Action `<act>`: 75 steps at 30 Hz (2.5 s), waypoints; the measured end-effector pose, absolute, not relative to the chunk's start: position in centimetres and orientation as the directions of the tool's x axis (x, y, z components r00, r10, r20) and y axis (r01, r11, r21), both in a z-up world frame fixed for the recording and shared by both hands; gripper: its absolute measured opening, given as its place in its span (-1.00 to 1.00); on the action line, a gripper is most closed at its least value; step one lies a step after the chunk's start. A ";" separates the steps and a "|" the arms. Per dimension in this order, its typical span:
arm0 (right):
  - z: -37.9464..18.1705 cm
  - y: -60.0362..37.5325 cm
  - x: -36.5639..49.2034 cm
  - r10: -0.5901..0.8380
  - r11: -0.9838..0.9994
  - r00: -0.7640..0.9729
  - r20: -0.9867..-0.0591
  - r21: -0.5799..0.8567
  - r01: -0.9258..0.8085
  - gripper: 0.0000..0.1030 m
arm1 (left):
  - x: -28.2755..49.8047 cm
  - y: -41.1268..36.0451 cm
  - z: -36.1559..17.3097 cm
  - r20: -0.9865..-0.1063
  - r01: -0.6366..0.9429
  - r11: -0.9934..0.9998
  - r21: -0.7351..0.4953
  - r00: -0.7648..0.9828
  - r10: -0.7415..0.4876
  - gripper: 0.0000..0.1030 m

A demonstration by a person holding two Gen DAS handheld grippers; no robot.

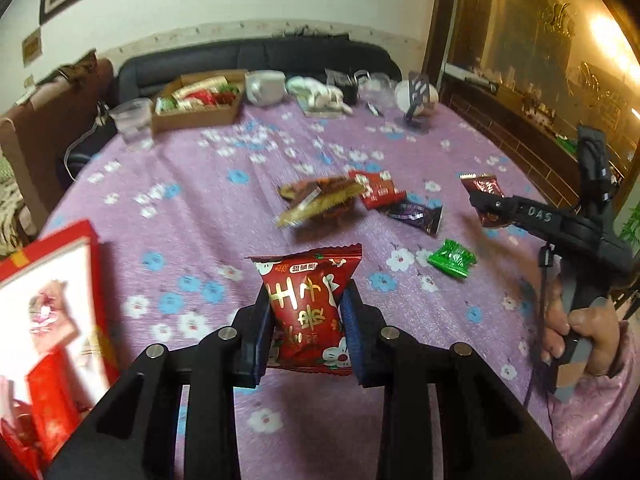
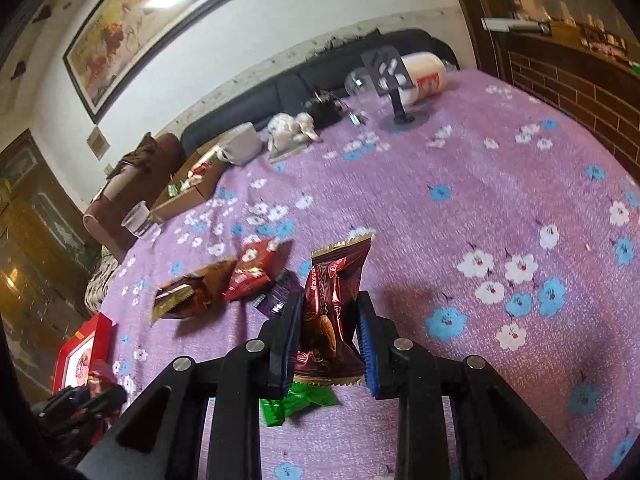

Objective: Organize snacks
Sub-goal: 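Carry both packets over the white tray and open both grippers, then move both grippers back over the remaining snacks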

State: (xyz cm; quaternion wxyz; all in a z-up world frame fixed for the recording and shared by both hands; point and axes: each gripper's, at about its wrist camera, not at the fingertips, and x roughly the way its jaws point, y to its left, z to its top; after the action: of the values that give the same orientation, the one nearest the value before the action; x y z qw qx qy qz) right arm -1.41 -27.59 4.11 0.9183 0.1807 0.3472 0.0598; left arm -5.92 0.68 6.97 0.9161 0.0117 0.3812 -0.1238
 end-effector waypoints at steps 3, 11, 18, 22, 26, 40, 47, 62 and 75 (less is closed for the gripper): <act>4.9 -26.3 -2.2 0.246 0.932 0.770 -0.588 0.363 -0.021 -0.47 | -7.2 2.1 8.3 -0.671 0.205 0.978 -0.039 0.720 -0.178 -0.43; 6.3 -18.6 -3.8 0.382 0.912 0.724 -0.574 0.358 -0.198 -0.48 | -9.2 7.7 9.5 -0.635 0.095 0.995 -0.018 0.768 -0.084 -0.43; 6.9 -9.4 -5.4 0.520 0.854 0.619 -0.589 0.352 -0.382 -0.48 | -11.2 14.9 8.8 -0.639 -0.067 0.997 -0.038 0.768 0.027 -0.43; 6.9 -4.1 -6.8 0.572 0.814 0.565 -0.595 0.325 -0.482 -0.48 | -12.4 17.9 8.4 -0.644 -0.139 0.989 -0.047 0.761 0.076 -0.43; 6.8 -0.5 -8.1 0.607 0.777 0.524 -0.598 0.309 -0.548 -0.48 | -13.4 20.1 8.3 -0.640 -0.185 0.981 -0.050 0.760 0.111 -0.43; 5.9 7.3 -11.5 0.648 0.692 0.420 -0.636 0.260 -0.673 -0.48 | -14.7 23.5 6.9 -0.658 -0.245 0.968 -0.052 0.738 0.151 -0.43; 5.1 9.1 -12.2 0.644 0.676 0.397 -0.654 0.245 -0.695 -0.48 | -14.6 23.9 6.2 -0.672 -0.247 0.967 -0.059 0.726 0.144 -0.43; 5.8 8.9 -12.3 0.702 0.636 0.372 -0.608 0.300 -0.711 -0.04 | -14.9 24.9 5.4 -0.702 -0.318 0.948 -0.029 0.681 0.207 0.06; 5.7 2.7 -9.4 0.655 0.733 0.470 -0.592 0.345 -0.587 0.16 | -15.0 20.8 6.7 -0.635 -0.272 0.960 0.067 0.730 0.251 0.44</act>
State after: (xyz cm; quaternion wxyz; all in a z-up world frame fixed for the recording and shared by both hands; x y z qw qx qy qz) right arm -9.37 2.72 5.75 0.8560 0.0467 0.3653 0.3627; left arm -15.02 20.76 6.68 0.9300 -0.0154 0.3391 0.1407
